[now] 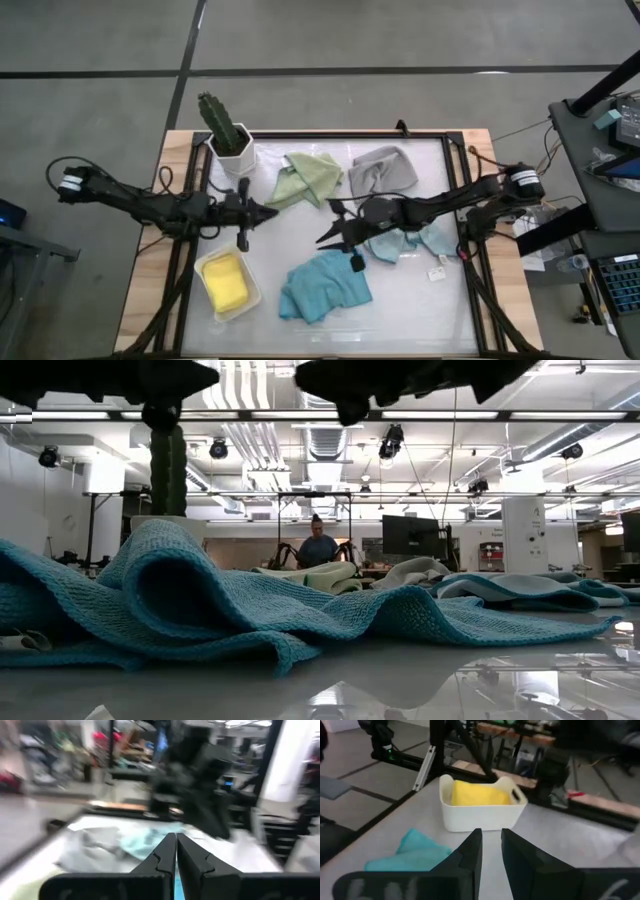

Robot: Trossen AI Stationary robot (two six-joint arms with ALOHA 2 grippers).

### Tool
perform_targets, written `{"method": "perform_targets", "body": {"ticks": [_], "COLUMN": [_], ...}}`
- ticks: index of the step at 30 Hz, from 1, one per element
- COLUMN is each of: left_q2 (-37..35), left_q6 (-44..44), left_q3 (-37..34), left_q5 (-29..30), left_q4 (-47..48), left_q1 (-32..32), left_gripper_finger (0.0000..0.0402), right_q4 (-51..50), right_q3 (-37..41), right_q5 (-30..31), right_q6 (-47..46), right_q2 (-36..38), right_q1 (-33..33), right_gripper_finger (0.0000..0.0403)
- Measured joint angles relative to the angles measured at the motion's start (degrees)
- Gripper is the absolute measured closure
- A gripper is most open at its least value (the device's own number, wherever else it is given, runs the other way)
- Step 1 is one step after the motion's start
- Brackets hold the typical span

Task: Fold microfiber towels
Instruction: Fold the gray microfiber towel

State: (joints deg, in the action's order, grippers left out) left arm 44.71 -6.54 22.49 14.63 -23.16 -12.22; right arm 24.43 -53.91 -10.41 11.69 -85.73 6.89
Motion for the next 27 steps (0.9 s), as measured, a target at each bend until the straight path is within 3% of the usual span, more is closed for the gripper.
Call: {"method": "perform_targets", "body": {"ticks": [3,7,11,15,18,21,27], "left_q2": [3.47,8.59,15.29,23.10,28.24,31.82,37.45], "left_q6": [-6.27,-17.55,-32.04,-45.89,-49.90,-50.06,-51.04], "left_q3": [3.51,11.54,22.85,34.07,40.73,43.21,41.22], "left_q5": [-3.23,-3.60,-7.07,-16.51,-24.45,-28.88,-28.93], "left_q4": [4.84,21.78,48.89,76.24,90.01,94.83,91.13], "left_q1": [-1.58,-4.54,-9.13,-15.12,-19.44,-23.40,-25.97], "left_gripper_finger": [0.0402,0.0402,0.0402,0.0402,0.0402,0.0402,0.0402], "right_q4": [0.32,0.56,0.30,0.39,0.28,0.38,0.31], "right_q3": [1.98,3.38,3.76,4.24,4.37,4.37,4.43], "right_q5": [0.05,0.05,0.02,0.02,-0.03,-0.05,-0.07], "right_q6": [1.19,3.05,3.41,4.09,4.11,4.09,3.89], "right_q2": [2.35,4.12,4.08,4.02,3.95,3.95,3.95], "right_q1": [-1.05,-2.33,-3.58,-4.26,-4.39,-4.43,-4.43], "right_gripper_finger": [0.0339,0.0340,0.0341,0.0342,0.0342,0.0342,0.0342]}}
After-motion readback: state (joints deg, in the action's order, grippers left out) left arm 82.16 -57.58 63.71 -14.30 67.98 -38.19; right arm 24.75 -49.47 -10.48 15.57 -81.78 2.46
